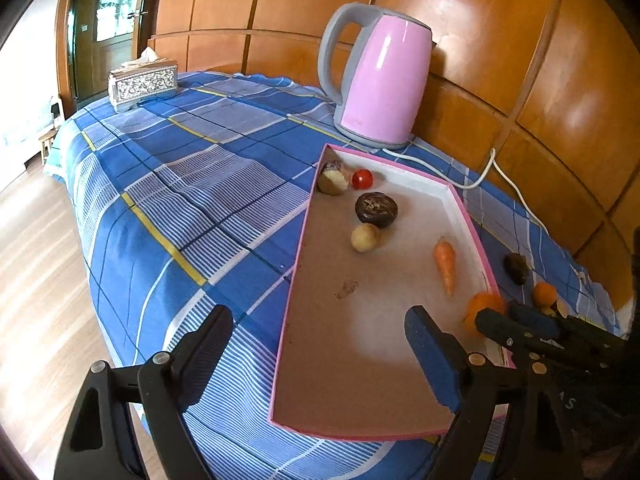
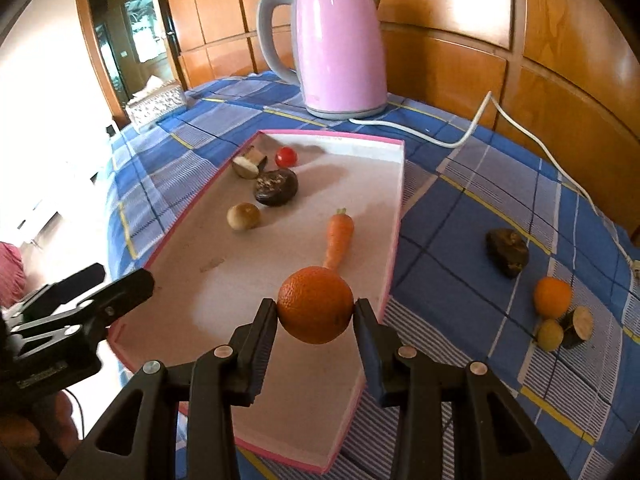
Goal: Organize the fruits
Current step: 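Carry the orange into the pink tray and open the right tool, then withdraw the right tool from the tray toward the remaining fruits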
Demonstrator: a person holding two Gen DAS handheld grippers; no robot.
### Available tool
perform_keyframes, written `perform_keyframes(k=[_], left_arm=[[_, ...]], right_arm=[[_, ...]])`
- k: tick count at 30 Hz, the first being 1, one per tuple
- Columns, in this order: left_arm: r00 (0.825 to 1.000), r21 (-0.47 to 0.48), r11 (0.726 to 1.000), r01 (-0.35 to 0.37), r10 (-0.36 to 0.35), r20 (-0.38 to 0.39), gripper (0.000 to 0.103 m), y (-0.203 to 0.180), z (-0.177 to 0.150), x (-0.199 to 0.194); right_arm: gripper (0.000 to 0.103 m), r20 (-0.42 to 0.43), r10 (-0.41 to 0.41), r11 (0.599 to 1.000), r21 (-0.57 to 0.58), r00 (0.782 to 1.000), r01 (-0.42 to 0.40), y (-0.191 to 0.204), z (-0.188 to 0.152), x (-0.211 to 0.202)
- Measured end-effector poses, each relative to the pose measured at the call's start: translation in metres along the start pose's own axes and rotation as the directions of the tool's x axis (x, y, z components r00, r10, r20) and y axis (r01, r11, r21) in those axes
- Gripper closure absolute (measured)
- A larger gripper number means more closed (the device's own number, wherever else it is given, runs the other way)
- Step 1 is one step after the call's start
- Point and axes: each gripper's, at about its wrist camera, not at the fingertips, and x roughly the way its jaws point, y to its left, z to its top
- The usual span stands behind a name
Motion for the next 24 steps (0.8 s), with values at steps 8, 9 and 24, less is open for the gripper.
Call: perform_keyframes(k=[8,9,24], left_arm=[[1.000,0.023,0.999,0.022,-0.022,0.001,0.015,-0.007,-0.002,-0.003],[1.000,0.026,0.999,0.025,-0.025,0.001,0.015,-0.008,-0.002,-0.003],[0.998,0.114,0.991,0.065,-0.064,-0.011,0.015,-0.030,-0.010,-0.008]], right_arm=[[0.052,0.027,-0.019,0.999,0.050,0.999,0.018,-0.010,-0.005,-0.010],[0.052,0.030,-0.021,0.998,0.056,0.999,0.019,-0.011,-0.006,-0.011],[0.046,0.095,-0.158,0.966,0.222,0.983,0.134,-0.047,-0.035,-0.047]])
